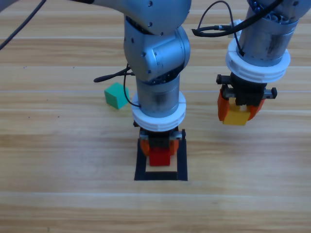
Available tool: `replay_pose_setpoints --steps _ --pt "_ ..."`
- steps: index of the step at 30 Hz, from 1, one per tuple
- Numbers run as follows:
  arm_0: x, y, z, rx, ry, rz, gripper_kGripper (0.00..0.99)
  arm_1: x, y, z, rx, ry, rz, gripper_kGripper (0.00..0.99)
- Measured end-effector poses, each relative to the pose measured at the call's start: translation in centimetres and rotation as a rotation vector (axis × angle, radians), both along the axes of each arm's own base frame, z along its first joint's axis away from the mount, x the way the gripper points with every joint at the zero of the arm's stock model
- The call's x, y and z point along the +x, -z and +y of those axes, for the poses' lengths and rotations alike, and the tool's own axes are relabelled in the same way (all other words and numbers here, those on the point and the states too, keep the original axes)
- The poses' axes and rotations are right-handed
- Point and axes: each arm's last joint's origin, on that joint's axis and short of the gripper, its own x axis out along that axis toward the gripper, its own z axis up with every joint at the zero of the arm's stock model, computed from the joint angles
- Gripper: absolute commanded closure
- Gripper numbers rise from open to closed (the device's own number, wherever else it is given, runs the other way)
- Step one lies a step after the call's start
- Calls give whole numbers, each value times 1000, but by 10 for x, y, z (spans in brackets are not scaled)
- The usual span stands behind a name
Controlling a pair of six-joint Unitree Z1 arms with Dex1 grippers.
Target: Stack the blocks in the rectangular block: red at the bottom, yellow in the middle, green on top
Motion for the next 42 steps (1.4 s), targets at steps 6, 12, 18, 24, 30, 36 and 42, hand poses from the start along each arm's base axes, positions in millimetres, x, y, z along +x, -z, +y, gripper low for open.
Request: replay_pose_setpoints --steps 6,12,18,24,30,36,42 --pt "0 0 0 0 -5 0 990 0 0 0 0 0 0 560" --pt "-1 0 -1 0 -2 0 990 0 0 0 0 0 0 560" --pt "-4 0 -4 -1 6 0 990 0 0 0 0 0 0 560" --pt "-5 -1 -5 -3 8 -2 990 0 0 0 0 1 0 560" --pt "-4 -1 -5 -4 9 -3 807 0 0 0 0 1 0 560" --pt "-3 -3 -7 -12 12 -10 0 0 0 0 0 1 0 560" --pt "-2 -4 -7 -16 12 -14 0 0 0 0 0 1 0 560"
